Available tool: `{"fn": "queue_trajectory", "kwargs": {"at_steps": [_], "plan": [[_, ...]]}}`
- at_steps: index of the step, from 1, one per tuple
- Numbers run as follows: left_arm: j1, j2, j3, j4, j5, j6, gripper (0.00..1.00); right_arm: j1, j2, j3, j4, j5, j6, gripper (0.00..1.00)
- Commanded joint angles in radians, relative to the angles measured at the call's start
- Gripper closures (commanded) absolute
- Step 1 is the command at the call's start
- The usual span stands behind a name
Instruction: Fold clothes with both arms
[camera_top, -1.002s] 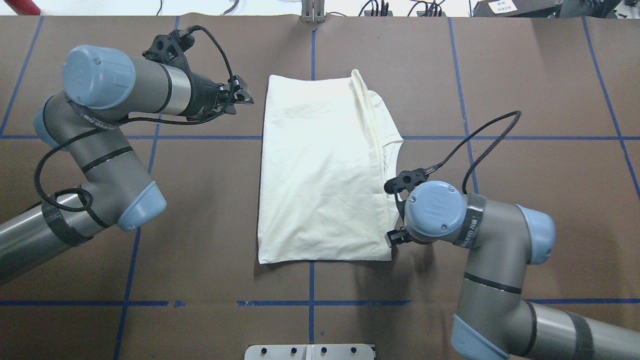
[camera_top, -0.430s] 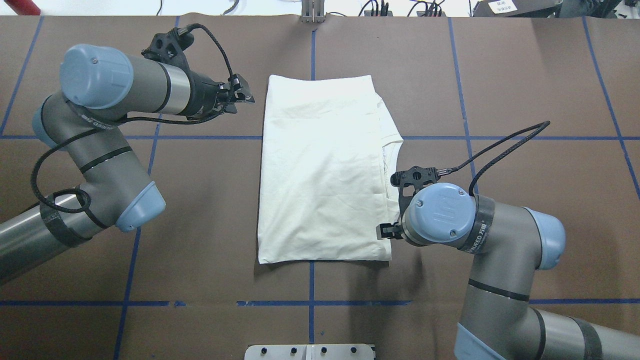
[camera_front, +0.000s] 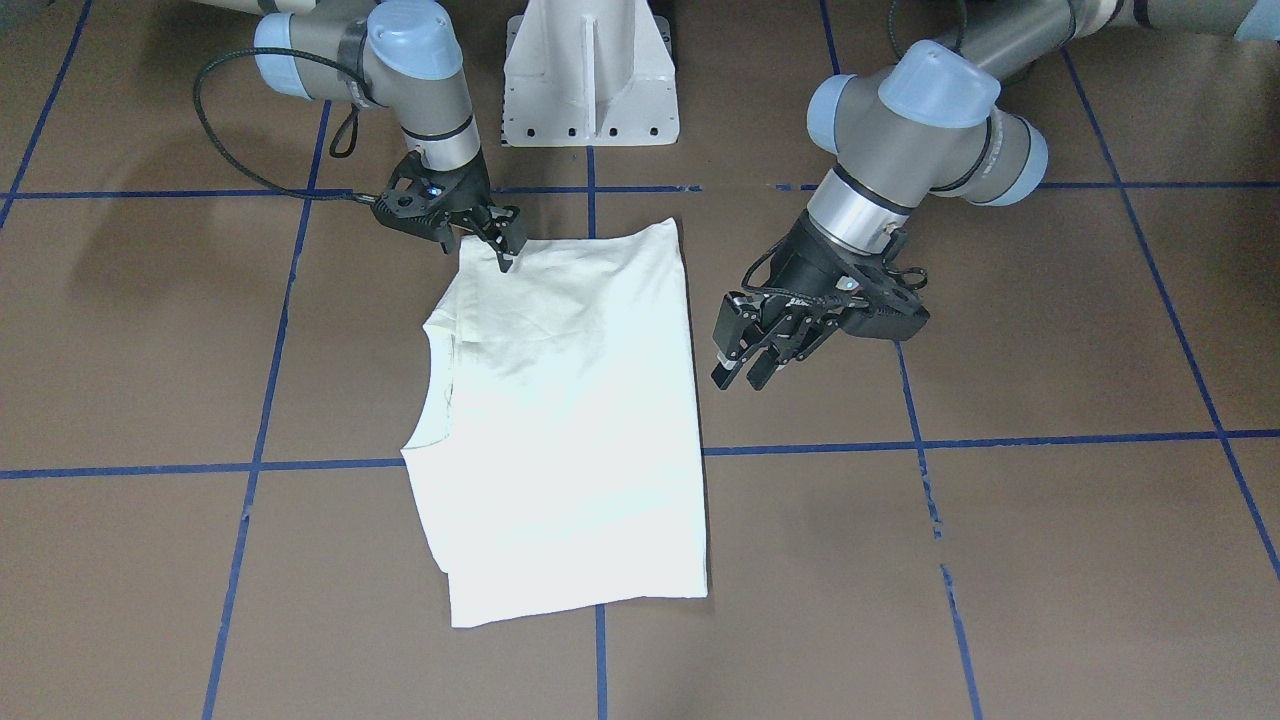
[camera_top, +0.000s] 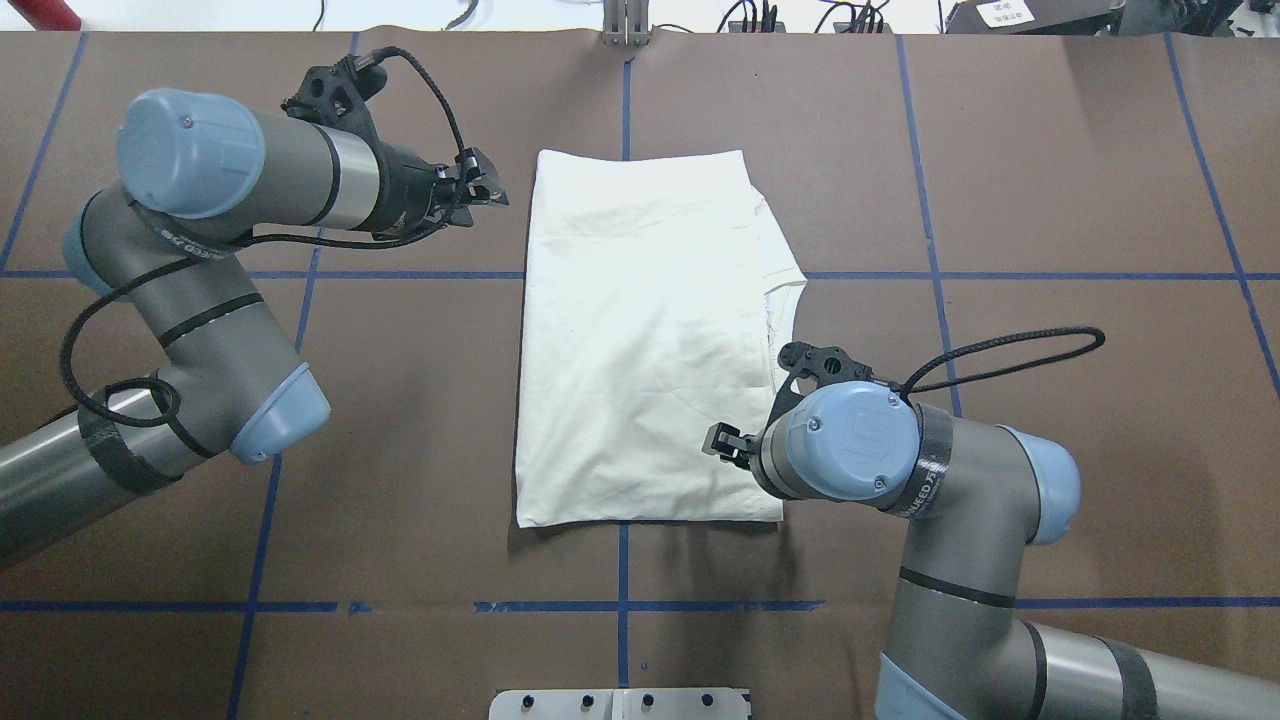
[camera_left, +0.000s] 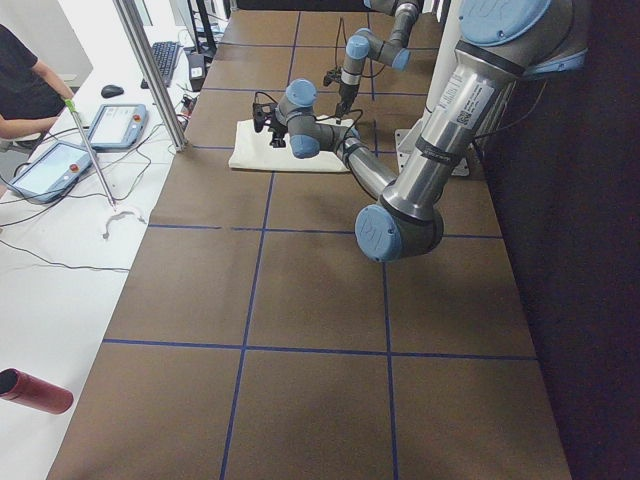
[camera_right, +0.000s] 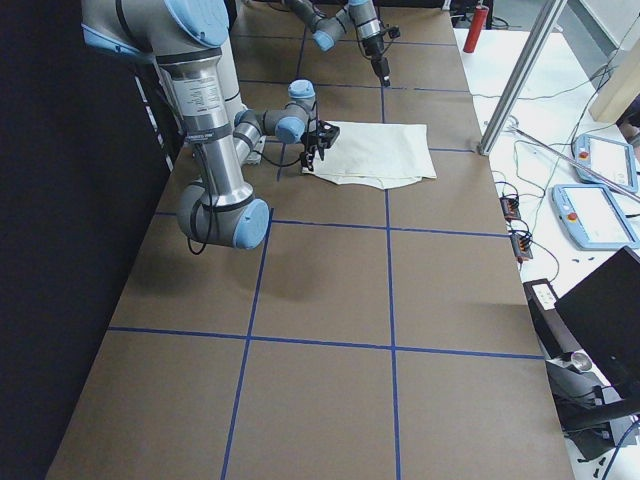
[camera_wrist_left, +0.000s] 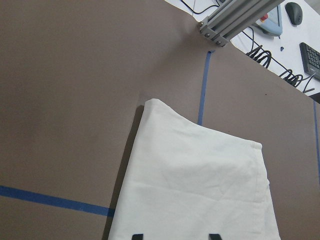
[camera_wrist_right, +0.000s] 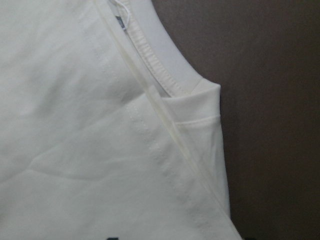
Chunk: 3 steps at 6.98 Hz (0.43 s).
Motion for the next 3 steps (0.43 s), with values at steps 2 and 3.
{"fn": "queue_trajectory", "kwargs": {"at_steps": [2, 3], "plan": [[0.002, 0.0, 0.004, 0.0, 0.004, -0.001, 0.46, -0.028, -0.009, -0.041, 0.094, -0.029, 0.249, 0.29], [0.002, 0.0, 0.006, 0.0, 0.004, -0.001, 0.46, -0.028, -0.015, -0.033, 0.093, -0.029, 0.248, 0.29]]}}
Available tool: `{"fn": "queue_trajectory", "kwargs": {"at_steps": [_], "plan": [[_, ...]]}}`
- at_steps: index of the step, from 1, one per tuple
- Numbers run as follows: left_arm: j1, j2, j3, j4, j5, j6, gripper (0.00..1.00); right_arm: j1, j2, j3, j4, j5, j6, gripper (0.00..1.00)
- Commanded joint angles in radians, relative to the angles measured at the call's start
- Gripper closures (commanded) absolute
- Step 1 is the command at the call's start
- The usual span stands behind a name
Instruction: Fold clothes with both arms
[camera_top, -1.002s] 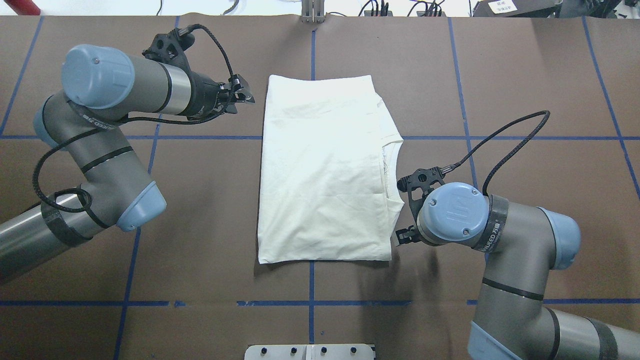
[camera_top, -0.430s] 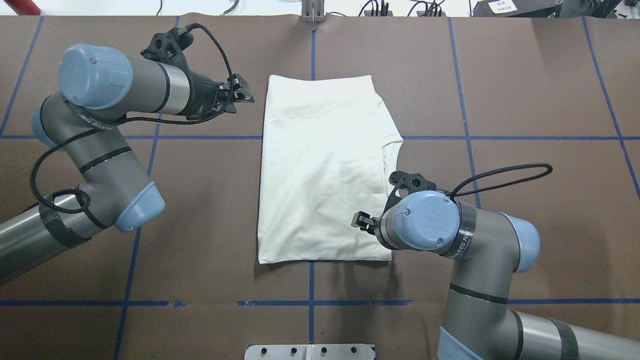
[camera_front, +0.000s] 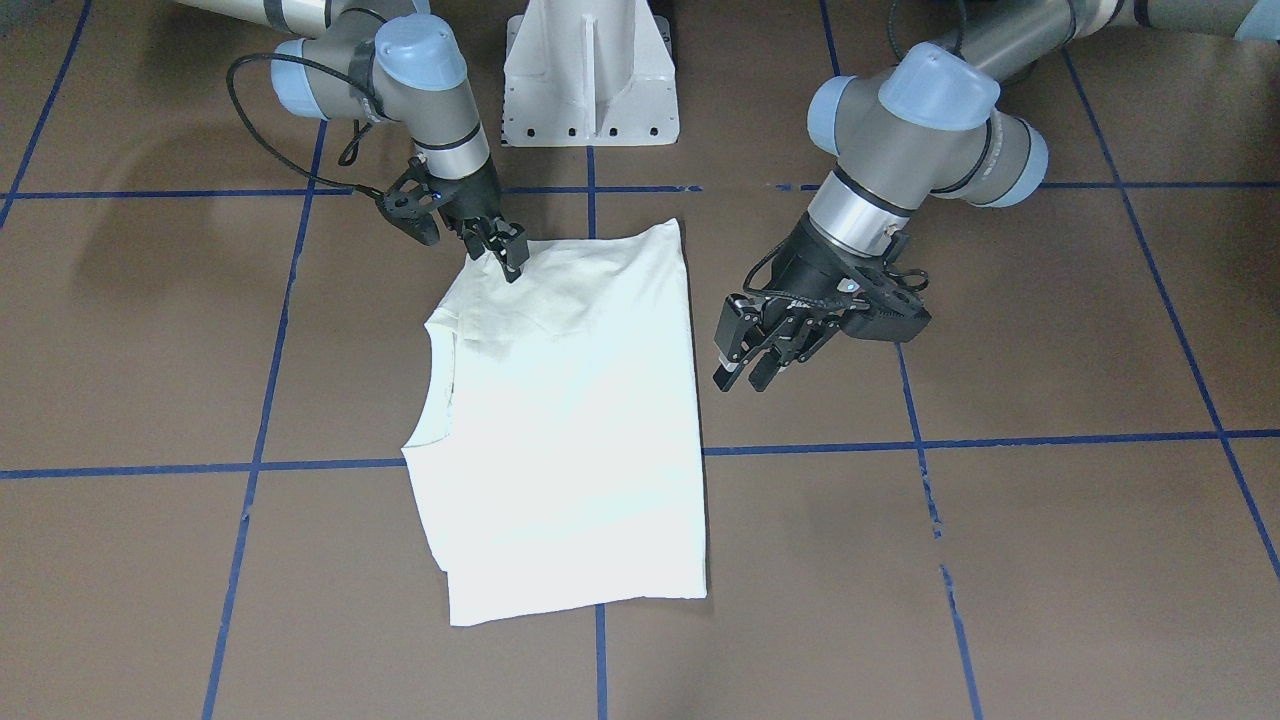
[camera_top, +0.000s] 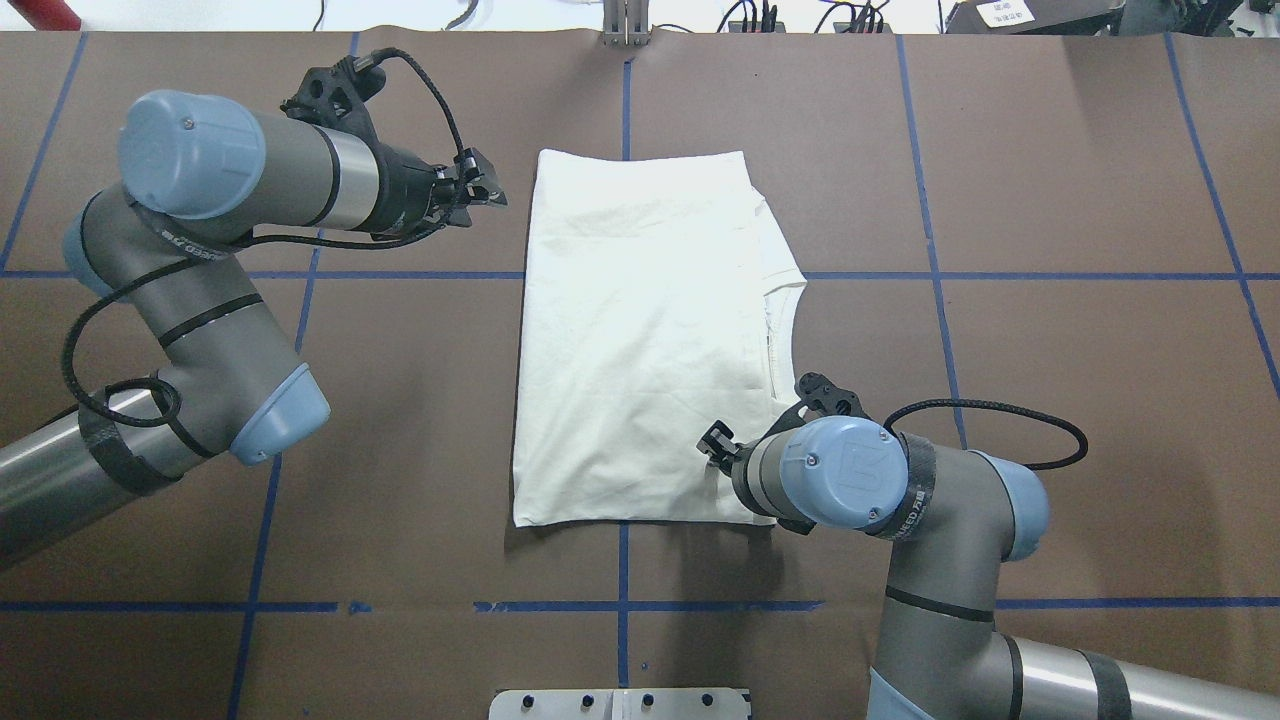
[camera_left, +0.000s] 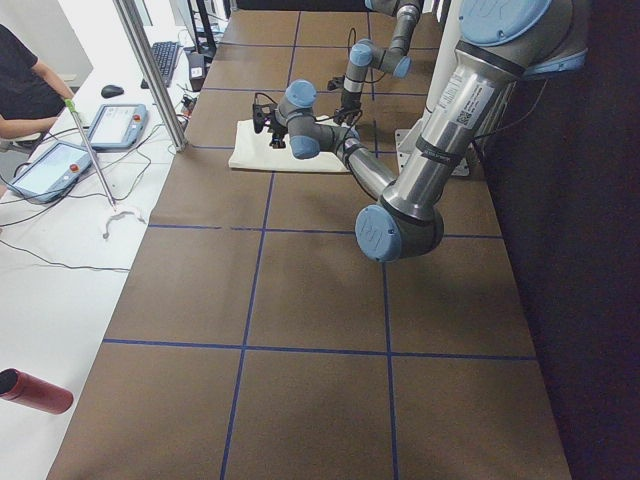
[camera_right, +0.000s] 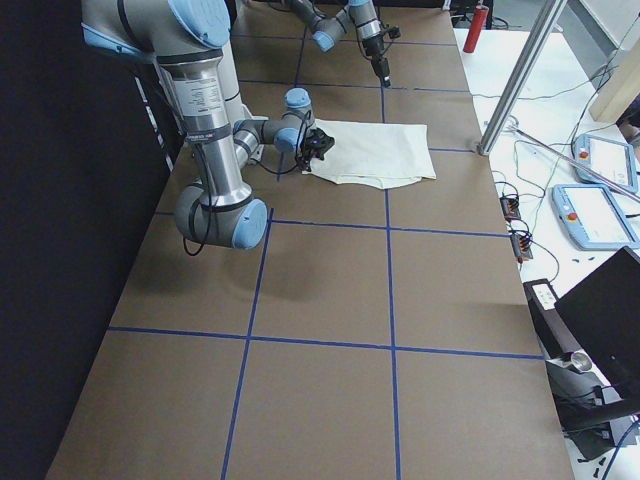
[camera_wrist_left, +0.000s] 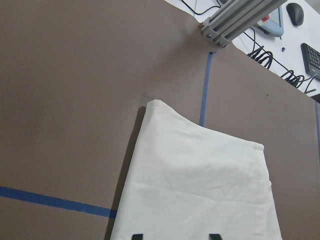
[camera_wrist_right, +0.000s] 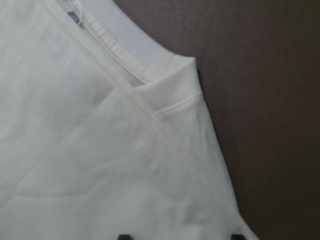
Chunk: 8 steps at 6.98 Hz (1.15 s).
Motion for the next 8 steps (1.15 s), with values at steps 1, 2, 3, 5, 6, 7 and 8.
{"fn": "queue_trajectory", "kwargs": {"at_steps": [1, 2, 3, 5, 6, 7, 8], "plan": [[0.002, 0.001, 0.002, 0.0, 0.001, -0.001, 0.46, -0.001, -0.008, 0.018, 0.001, 0.003, 0.019, 0.29], [0.002, 0.001, 0.002, 0.0, 0.001, -0.002, 0.46, 0.001, -0.014, 0.041, -0.008, 0.006, 0.017, 0.28], [0.004, 0.001, 0.002, 0.0, 0.001, -0.002, 0.46, 0.001, -0.029, 0.053, -0.008, 0.006, 0.017, 0.28], [0.004, 0.001, 0.0, 0.0, 0.001, -0.007, 0.45, -0.018, -0.046, 0.05, -0.007, 0.0, 0.019, 0.27], [0.004, 0.001, -0.001, 0.0, 0.002, -0.011, 0.45, -0.019, -0.048, 0.05, -0.008, 0.0, 0.019, 0.27], [0.004, 0.001, -0.003, 0.0, 0.002, -0.016, 0.45, -0.021, -0.048, 0.05, -0.008, -0.002, 0.019, 0.28], [0.004, 0.001, -0.003, 0.0, 0.002, -0.017, 0.45, -0.021, -0.048, 0.05, -0.008, 0.0, 0.019, 0.32]]}}
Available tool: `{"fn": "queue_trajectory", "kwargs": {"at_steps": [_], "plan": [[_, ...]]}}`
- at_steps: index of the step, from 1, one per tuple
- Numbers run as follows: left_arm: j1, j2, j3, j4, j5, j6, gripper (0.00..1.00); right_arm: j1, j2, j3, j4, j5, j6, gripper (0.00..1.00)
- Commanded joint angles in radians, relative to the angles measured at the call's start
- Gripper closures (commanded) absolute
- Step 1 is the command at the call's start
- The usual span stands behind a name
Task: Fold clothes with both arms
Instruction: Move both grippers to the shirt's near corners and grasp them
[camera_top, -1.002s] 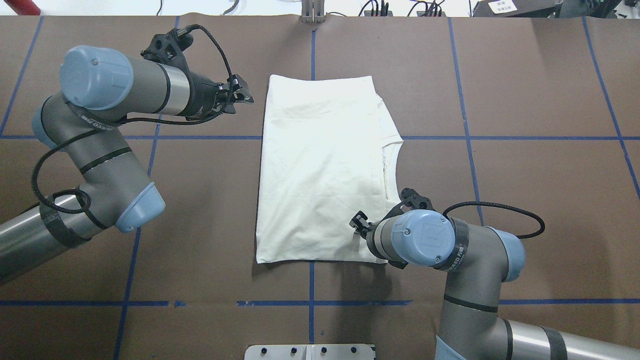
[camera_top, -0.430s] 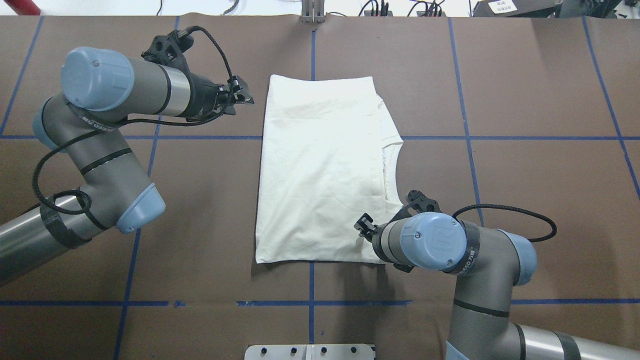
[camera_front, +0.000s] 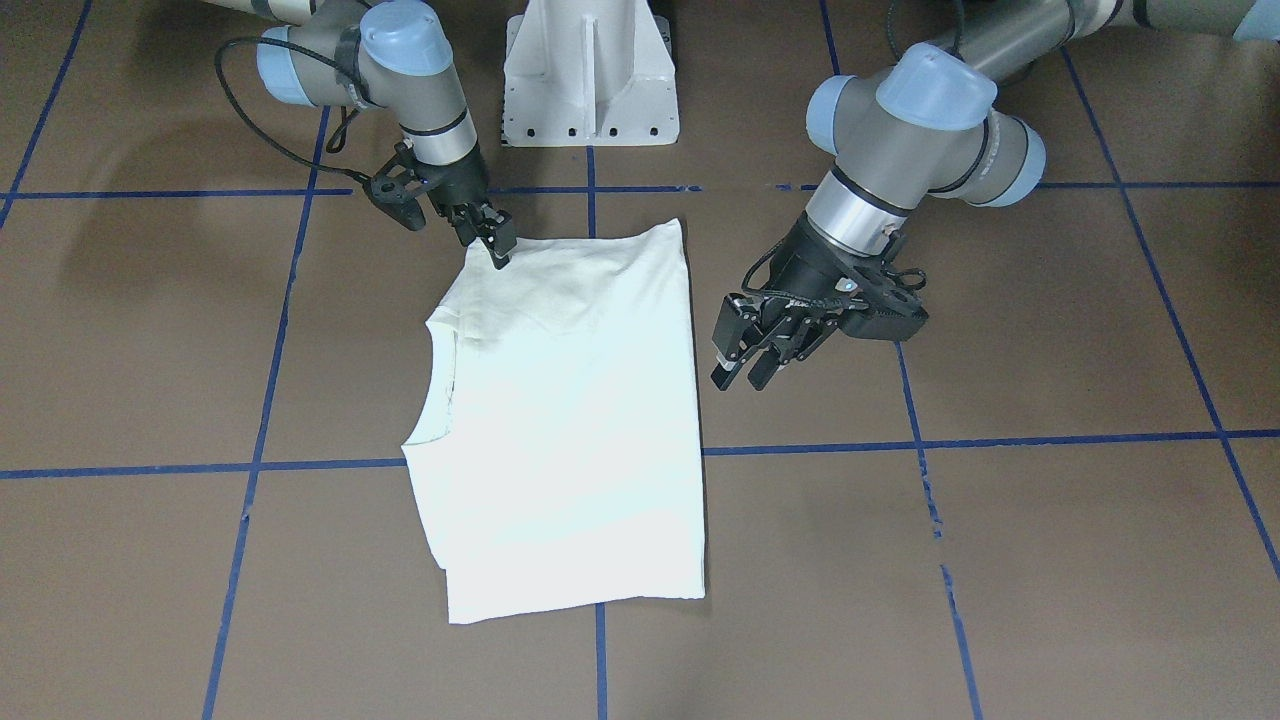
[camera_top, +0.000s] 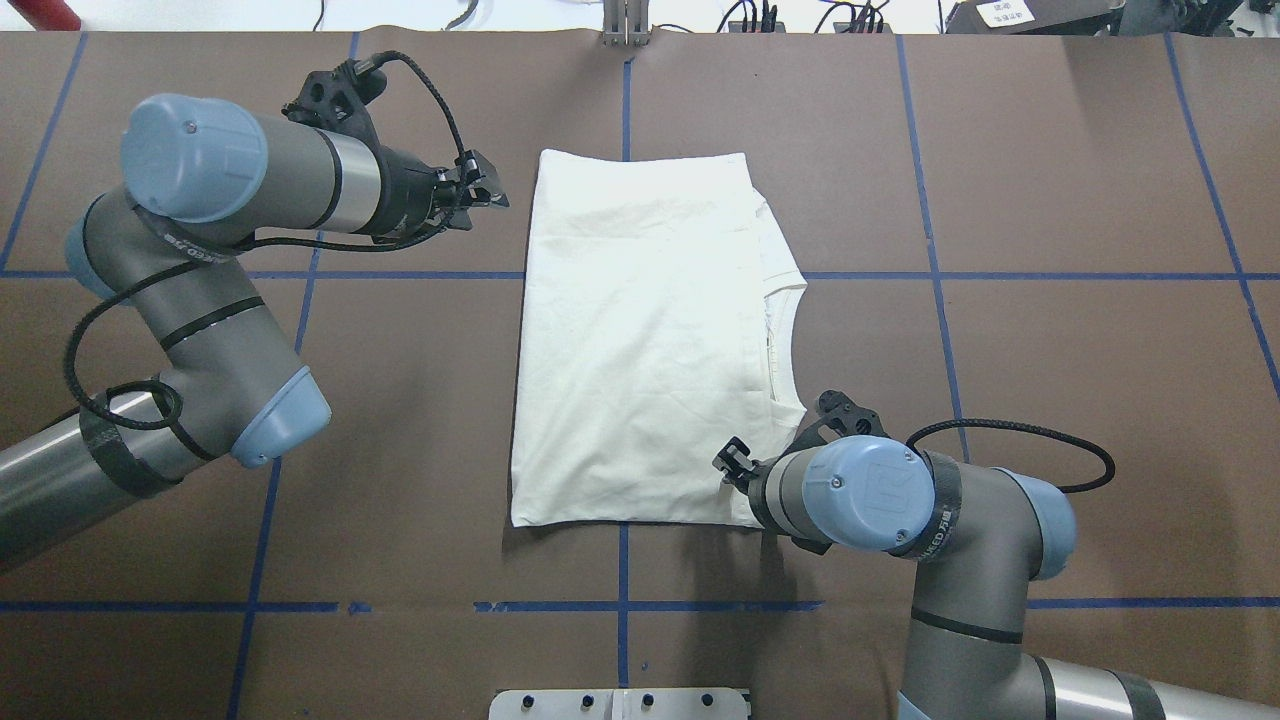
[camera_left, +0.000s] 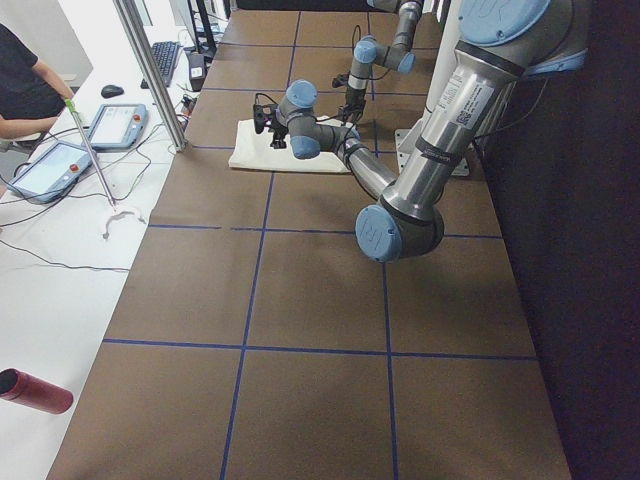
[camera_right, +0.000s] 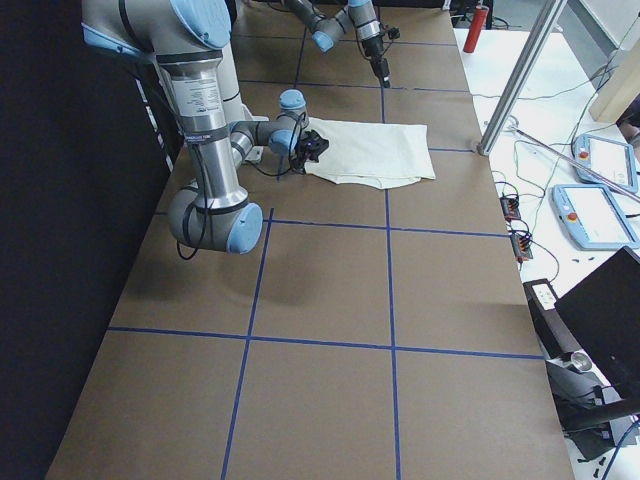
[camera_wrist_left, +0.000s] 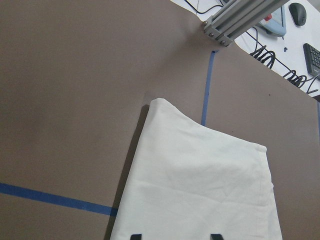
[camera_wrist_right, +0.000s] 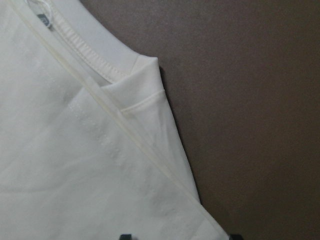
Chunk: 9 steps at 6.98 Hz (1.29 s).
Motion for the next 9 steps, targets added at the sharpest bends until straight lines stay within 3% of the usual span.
{"fn": "queue_trajectory", "kwargs": {"at_steps": [1, 3, 5, 6, 7, 9], "plan": [[0.0, 0.0, -0.001, 0.0, 0.0, -0.003, 0.45, -0.003, -0.001, -0.001, 0.0, 0.001, 0.0, 0.4], [0.0, 0.0, -0.001, 0.0, 0.0, -0.003, 0.45, -0.003, 0.001, 0.0, 0.0, 0.002, 0.0, 0.45], [0.0, 0.0, -0.001, 0.0, 0.0, -0.003, 0.45, -0.004, -0.001, -0.003, 0.001, 0.001, 0.0, 0.68], [0.0, 0.0, -0.001, 0.0, 0.0, -0.003, 0.45, -0.004, -0.001, -0.003, 0.001, 0.001, 0.0, 0.89], [0.0, 0.0, -0.002, 0.0, 0.0, -0.003, 0.45, -0.003, -0.001, -0.002, 0.001, 0.004, -0.003, 1.0], [-0.003, 0.002, -0.004, 0.0, 0.0, -0.003, 0.45, -0.003, 0.004, 0.002, 0.004, 0.005, -0.005, 1.0]]}}
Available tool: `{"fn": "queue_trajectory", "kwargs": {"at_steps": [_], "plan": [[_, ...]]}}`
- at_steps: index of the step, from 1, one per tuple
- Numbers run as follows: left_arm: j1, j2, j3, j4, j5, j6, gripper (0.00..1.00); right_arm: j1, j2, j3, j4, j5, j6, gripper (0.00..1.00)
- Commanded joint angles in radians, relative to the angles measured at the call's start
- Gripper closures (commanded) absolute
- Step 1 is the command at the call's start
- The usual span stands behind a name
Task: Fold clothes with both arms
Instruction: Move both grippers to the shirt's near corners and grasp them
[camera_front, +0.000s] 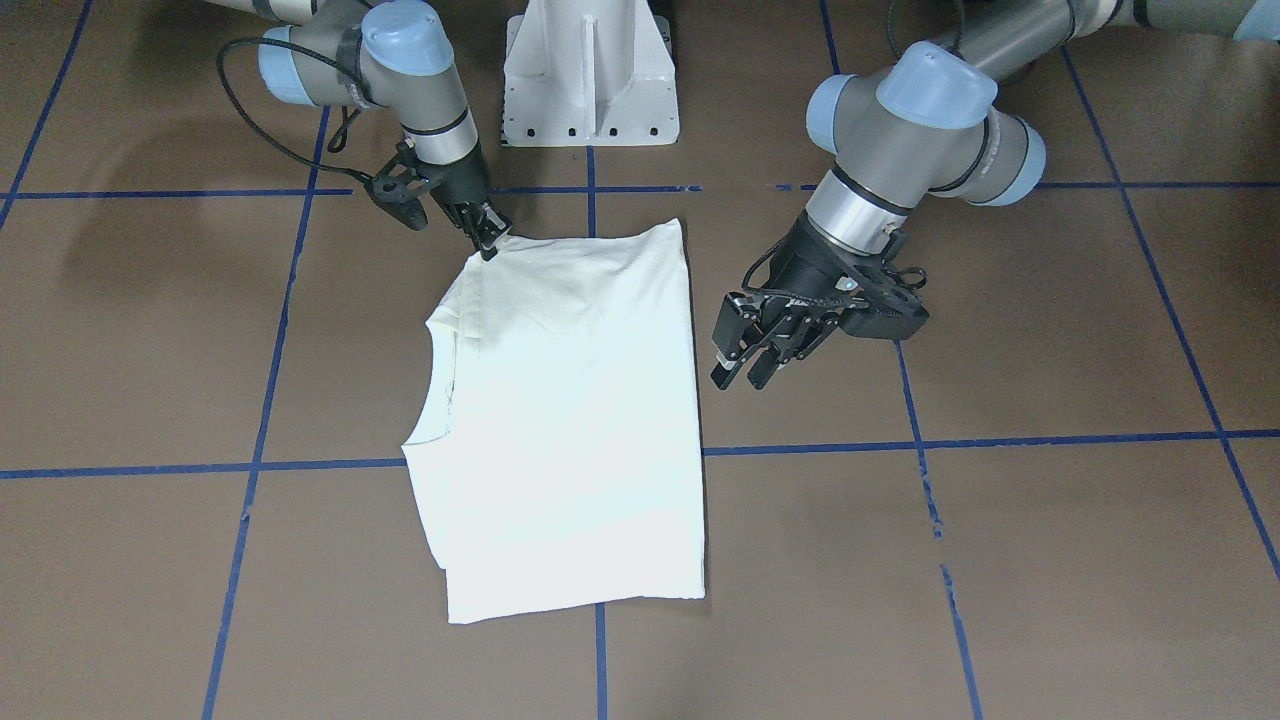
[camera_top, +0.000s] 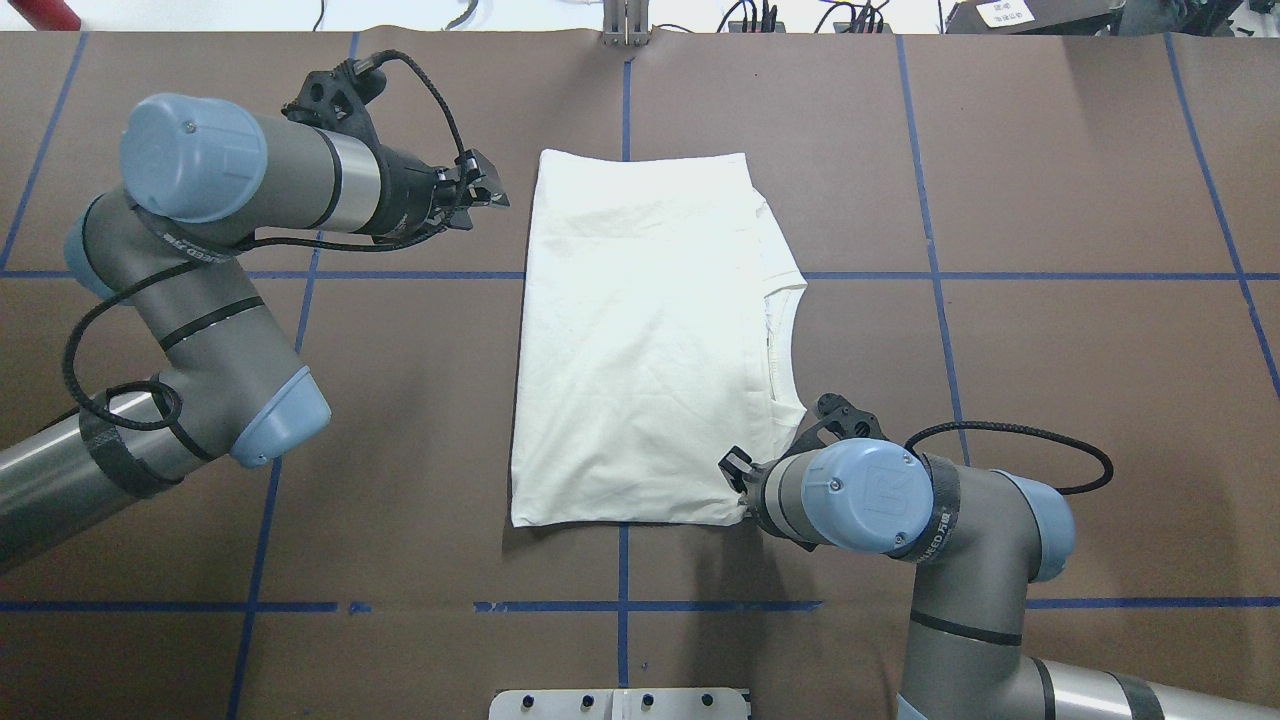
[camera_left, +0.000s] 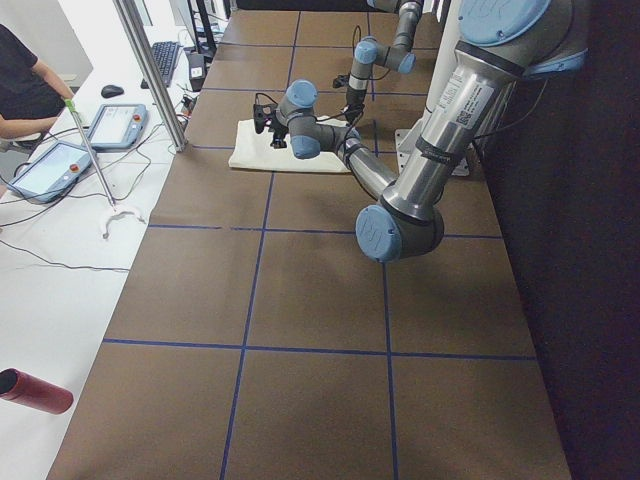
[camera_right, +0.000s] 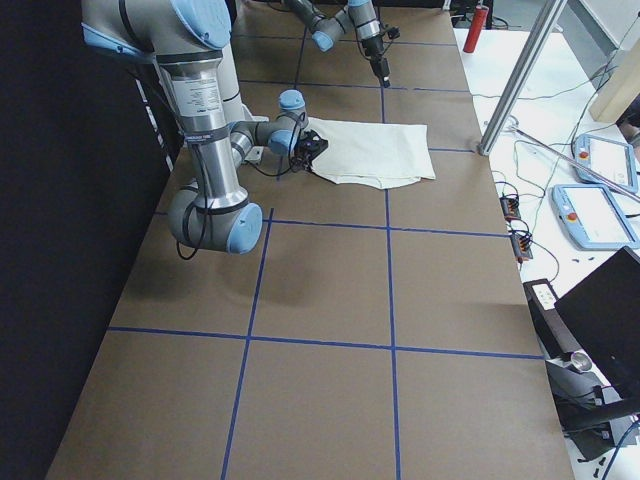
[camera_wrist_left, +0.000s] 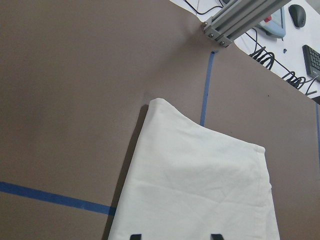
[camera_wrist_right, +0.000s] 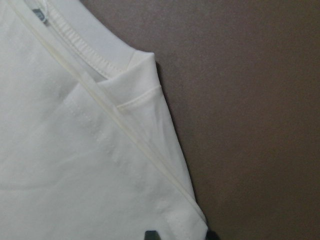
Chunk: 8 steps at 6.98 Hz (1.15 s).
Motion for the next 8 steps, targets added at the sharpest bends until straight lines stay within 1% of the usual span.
{"fn": "queue_trajectory", "kwargs": {"at_steps": [1, 2, 3, 4, 5, 6, 7, 8], "plan": [[-0.001, 0.019, -0.013, 0.0, -0.002, 0.0, 0.45, 0.006, 0.001, 0.025, 0.002, 0.005, -0.002, 1.0], [-0.001, 0.046, -0.048, 0.0, 0.0, -0.035, 0.44, 0.008, -0.012, 0.058, 0.002, 0.005, -0.002, 1.0], [0.054, 0.107, -0.14, 0.0, 0.003, -0.154, 0.44, 0.006, -0.039, 0.086, 0.002, 0.008, -0.003, 1.0], [0.158, 0.14, -0.173, 0.017, 0.09, -0.24, 0.43, 0.006, -0.056, 0.095, 0.003, 0.009, -0.003, 1.0], [0.28, 0.143, -0.187, 0.114, 0.233, -0.265, 0.43, 0.006, -0.058, 0.097, 0.005, 0.009, -0.003, 1.0], [0.363, 0.143, -0.188, 0.183, 0.286, -0.294, 0.42, 0.006, -0.059, 0.095, 0.006, 0.009, -0.003, 1.0], [0.43, 0.143, -0.173, 0.189, 0.32, -0.346, 0.42, 0.006, -0.059, 0.094, 0.008, 0.009, -0.006, 1.0], [0.468, 0.148, -0.167, 0.189, 0.328, -0.348, 0.42, 0.006, -0.059, 0.094, 0.006, 0.008, -0.006, 1.0]]}}
